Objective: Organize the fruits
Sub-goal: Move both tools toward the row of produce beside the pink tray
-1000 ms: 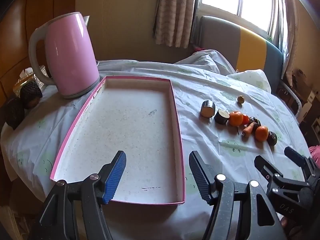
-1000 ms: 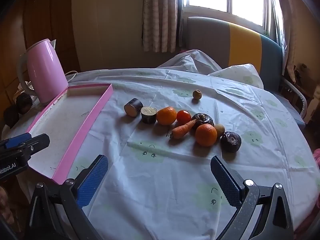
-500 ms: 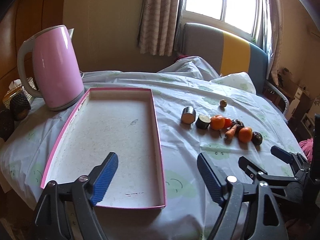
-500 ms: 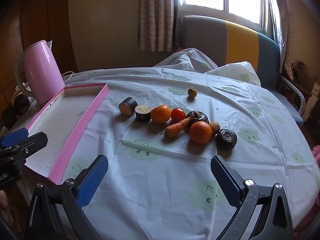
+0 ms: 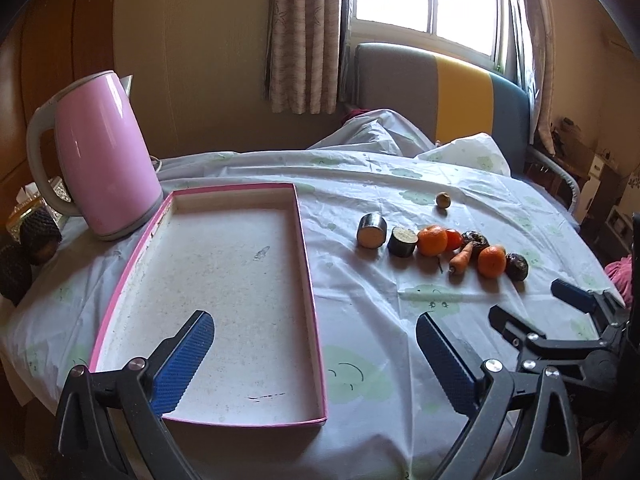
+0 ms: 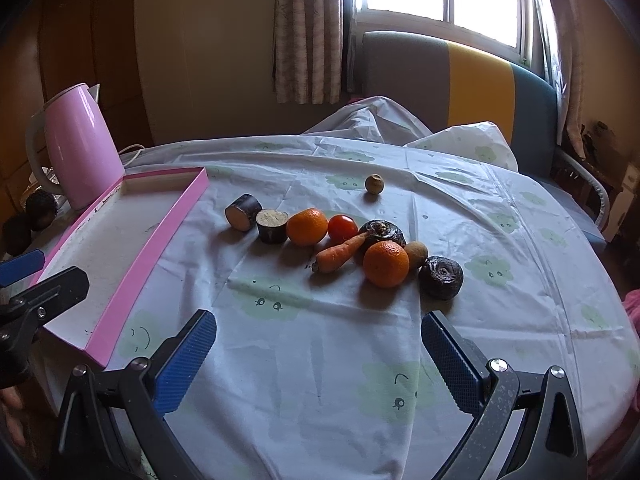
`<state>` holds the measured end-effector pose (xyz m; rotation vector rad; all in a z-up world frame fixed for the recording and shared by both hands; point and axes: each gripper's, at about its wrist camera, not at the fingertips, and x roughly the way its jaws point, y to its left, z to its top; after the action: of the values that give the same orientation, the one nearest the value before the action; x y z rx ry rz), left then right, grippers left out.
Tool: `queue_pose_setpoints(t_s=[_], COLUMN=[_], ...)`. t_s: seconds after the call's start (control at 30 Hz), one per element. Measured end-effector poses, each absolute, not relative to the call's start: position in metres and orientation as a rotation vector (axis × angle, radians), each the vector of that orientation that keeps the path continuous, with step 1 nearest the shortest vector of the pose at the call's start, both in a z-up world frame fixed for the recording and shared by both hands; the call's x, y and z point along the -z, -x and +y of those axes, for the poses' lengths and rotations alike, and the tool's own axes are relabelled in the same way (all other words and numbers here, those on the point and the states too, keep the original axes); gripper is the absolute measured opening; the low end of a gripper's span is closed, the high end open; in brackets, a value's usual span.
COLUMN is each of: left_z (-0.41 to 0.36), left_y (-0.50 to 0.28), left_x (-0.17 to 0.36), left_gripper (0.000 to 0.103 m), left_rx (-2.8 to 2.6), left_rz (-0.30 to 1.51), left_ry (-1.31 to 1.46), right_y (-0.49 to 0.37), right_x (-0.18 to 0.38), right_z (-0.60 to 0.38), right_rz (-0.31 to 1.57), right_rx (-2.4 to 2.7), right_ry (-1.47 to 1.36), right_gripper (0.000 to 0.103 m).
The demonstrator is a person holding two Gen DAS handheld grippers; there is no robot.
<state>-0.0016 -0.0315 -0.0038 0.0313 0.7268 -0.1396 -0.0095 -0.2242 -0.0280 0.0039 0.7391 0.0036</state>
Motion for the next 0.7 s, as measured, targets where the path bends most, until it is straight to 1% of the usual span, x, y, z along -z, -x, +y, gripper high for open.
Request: queue_pose_setpoints(t_s=[0.13,0.23,0.33,0.5,0.57,0.67,0.7], left_z=[-0.029,-0.029,-0.032,-0.035,-0.035,-0.036,-0.037], left_y=[0.001,-0.001,-0.003,-0.005,-0.006,-0.01,-0.011], left_x=[0.003,0.005,0.007,0.009,0.009,0.01,0.009], left_gripper=[0.101,0.095,0.094,0.089,0.084,0.082,0.082], left_rx=[0.128,0.138,0.151,0.164,0.169,0.172,0.175], left_rz=[0.73,0.749,0.77,0.79,0.798,0.806,0.807], left_ry=[-0.029,-0.028,-0.028,-0.02,-0.018,-0.023,-0.023], right_y=[0.009,0.009,0.009,0.01,0.009,0.007,0.007], right_x=[0.025,0.024,0.023,0.021,0.021,0.024,0.025], right_z=[-0.23,-0.237,-0.243,-0.253,-0.259,-0.269,-0.272], right_rz=[0.73,0.731,0.725,0.717,0.719,0.739,0.746], right_rx=[0.008,0.019,0.034,0.049,0.044,0.048,0.058], right_ry=[-0.006,-0.02,-0.022,-0.038,-0.057,-0.112,-0.123], right_gripper=[0.103,0.103,0.103,0.103,0.103,0.102,0.1])
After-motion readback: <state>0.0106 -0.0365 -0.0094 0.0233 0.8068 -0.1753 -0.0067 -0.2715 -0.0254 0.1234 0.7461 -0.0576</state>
